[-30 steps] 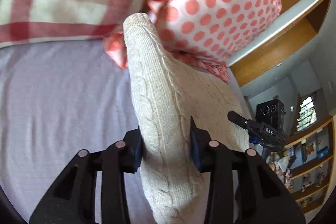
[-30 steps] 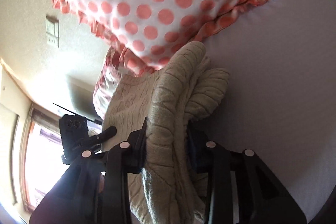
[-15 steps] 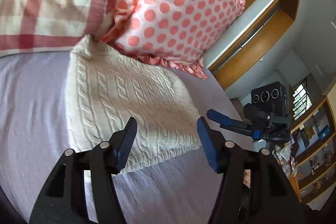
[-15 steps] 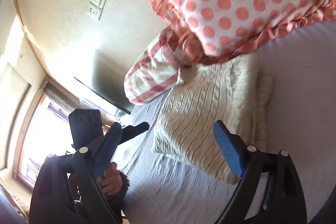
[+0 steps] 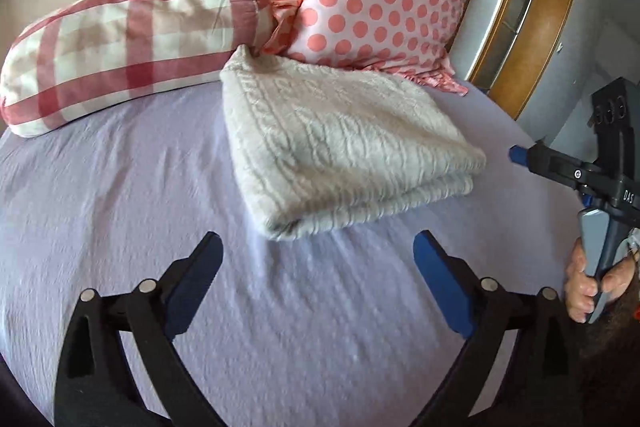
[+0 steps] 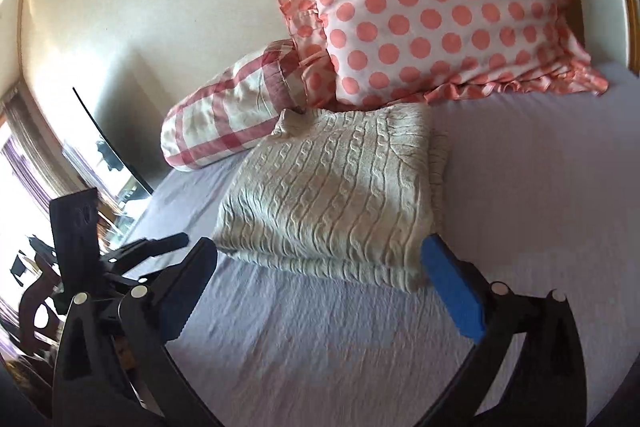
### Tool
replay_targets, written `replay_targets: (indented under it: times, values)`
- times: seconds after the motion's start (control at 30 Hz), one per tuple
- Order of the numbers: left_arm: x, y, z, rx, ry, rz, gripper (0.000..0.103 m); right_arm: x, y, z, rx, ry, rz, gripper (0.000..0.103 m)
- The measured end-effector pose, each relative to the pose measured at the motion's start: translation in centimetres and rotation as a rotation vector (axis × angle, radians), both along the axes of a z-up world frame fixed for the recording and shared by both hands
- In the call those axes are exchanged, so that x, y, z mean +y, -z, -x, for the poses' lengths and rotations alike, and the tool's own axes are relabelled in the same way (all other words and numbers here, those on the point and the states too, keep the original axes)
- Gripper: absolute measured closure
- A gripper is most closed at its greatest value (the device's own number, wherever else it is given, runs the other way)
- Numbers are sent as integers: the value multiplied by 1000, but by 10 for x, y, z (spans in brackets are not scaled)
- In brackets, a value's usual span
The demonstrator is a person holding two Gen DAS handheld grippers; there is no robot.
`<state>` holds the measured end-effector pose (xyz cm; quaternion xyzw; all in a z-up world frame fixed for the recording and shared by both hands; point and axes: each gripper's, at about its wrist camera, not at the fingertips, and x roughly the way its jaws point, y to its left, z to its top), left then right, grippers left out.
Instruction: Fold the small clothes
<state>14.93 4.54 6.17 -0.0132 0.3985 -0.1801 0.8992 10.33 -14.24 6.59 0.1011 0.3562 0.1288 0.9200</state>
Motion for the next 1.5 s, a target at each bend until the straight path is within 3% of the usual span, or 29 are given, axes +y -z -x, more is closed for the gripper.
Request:
replay_targets:
  times: [0.13,0.23,0.43,0.63,1.5]
  values:
    - [4,21,8,61,-45,-108,5,15,30,6,99,64,165,1]
    - [7,34,6,106,-65,-124,5,18,48,6,152,65,183,1]
    - [8,46,6,107,-85,-151,2,27,59,3,233,70,272,1]
    - [3,48,7,111,-102,-215,2,36,61,2,250,76,342,1]
    - [3,47,6,113,-103,-217,2,37,61,2,249,78,341,1]
